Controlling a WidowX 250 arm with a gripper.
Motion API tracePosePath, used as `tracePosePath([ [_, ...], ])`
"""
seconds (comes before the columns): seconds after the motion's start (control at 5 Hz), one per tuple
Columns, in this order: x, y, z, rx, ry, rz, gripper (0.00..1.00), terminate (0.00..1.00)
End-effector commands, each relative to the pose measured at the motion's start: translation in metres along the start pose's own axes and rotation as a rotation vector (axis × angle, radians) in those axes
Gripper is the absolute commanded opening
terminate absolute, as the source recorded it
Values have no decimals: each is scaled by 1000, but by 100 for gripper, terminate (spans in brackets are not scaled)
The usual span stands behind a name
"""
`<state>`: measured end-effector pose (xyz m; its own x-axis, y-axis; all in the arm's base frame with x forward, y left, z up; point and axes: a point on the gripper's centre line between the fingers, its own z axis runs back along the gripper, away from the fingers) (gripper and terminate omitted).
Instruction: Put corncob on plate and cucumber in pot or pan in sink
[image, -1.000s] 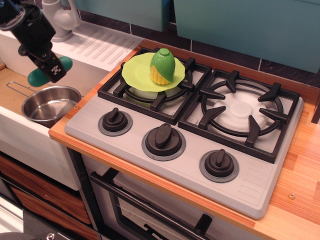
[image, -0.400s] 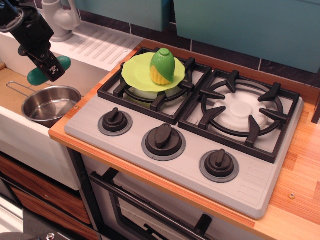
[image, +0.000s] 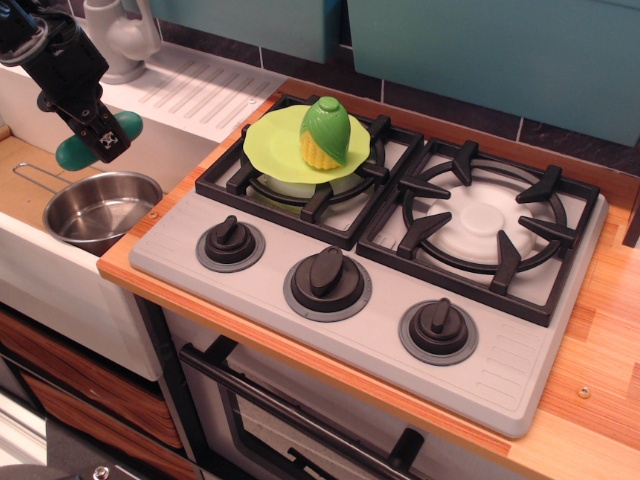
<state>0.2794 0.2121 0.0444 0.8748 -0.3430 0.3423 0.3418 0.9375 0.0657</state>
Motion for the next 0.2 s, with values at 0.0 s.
tracePosePath([
  [0.0, 13, -3, 15, 45, -2, -15, 100, 100],
])
